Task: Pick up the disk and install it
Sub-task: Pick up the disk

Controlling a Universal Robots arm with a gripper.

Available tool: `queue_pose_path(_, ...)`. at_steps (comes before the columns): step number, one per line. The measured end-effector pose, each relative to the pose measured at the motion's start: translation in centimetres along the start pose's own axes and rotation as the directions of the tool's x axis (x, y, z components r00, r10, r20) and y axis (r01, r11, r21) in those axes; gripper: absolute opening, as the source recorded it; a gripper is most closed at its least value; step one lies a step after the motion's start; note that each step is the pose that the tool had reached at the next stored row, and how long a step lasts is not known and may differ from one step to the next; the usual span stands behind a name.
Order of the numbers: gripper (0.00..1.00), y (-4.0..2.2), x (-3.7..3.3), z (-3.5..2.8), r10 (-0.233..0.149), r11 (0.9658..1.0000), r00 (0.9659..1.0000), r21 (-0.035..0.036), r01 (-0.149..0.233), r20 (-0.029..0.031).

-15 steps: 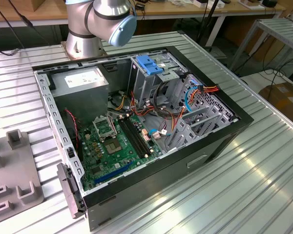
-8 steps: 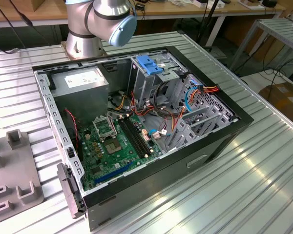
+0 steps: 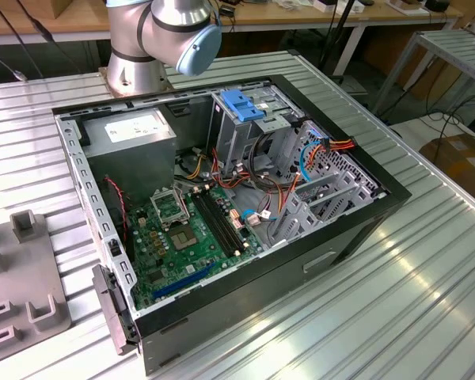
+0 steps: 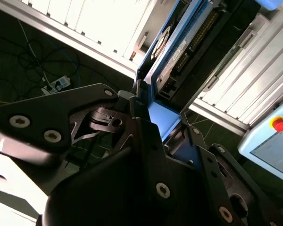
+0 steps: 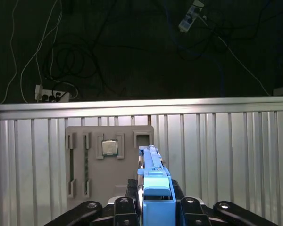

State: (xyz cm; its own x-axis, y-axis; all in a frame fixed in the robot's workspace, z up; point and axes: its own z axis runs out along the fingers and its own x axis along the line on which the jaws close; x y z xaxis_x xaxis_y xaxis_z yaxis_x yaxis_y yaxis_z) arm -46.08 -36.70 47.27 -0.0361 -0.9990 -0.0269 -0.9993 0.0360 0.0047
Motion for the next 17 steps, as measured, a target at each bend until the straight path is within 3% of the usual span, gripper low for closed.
queue_pose_path(17,0.37,-0.02,-0.04,-1.35,0.0,1.0,1.0,-0.0011,0.0,0.0006)
